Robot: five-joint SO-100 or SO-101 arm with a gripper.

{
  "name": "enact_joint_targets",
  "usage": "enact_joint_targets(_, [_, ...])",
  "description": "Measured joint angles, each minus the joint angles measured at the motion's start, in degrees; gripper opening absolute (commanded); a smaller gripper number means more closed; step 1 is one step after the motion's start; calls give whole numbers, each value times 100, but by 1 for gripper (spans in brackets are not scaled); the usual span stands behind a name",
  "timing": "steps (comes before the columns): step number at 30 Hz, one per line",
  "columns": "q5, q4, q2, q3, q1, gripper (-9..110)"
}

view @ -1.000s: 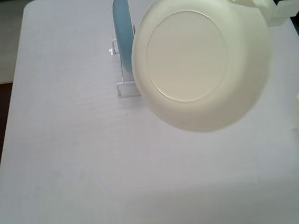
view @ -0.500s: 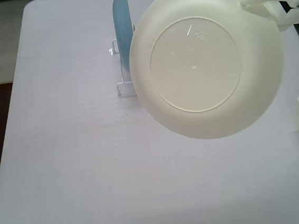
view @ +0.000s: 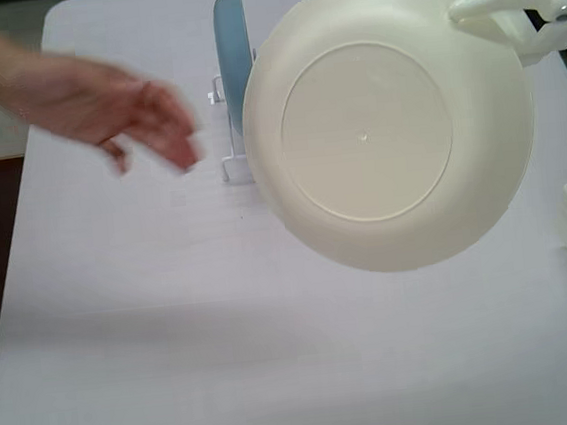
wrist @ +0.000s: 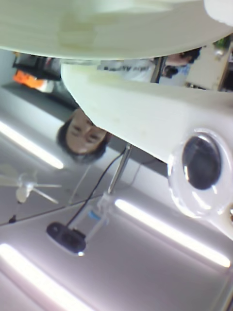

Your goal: Could you take three plates?

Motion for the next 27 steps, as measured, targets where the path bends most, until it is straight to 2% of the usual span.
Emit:
enact_joint_targets(21, [176, 0, 0, 158, 316, 0])
enact_joint_targets(22, [167, 0, 0, 158, 325, 5])
enact_joint_targets(25, [-9, 0, 0, 167, 325, 41])
enact_joint_targets(27, [-176, 0, 0, 167, 334, 53])
